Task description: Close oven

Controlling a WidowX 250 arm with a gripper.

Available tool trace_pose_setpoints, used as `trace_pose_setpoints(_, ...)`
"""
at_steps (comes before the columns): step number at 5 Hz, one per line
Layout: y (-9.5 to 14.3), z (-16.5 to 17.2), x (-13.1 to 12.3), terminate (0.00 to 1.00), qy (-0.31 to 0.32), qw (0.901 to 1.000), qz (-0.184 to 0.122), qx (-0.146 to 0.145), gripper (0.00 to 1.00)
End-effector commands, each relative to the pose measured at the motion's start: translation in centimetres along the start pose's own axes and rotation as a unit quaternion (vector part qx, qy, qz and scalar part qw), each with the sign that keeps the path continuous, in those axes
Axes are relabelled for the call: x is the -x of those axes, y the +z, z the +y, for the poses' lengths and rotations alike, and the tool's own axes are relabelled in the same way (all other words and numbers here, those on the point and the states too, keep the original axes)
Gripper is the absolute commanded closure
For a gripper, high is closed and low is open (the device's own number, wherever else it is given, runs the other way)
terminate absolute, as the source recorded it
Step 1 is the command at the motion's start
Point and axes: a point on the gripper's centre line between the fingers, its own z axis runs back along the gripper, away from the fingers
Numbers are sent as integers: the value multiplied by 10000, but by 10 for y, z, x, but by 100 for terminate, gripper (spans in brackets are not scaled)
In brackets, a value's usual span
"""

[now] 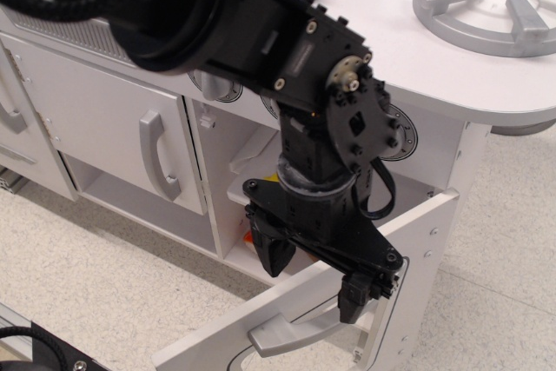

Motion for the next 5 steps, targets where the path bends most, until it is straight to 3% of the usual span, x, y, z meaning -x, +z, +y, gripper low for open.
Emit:
trace_pose_setpoints(1,0,0,0,0,0,10000,0,0,0)
trace_pose_setpoints(2,-2,-5,15,0,19,9998,70,198,0)
trace_pose_setpoints(3,-11,-10,26,0,501,9984,81,241,0)
trace_pose_setpoints(5,-36,-7,41,0,710,9954,300,576,0)
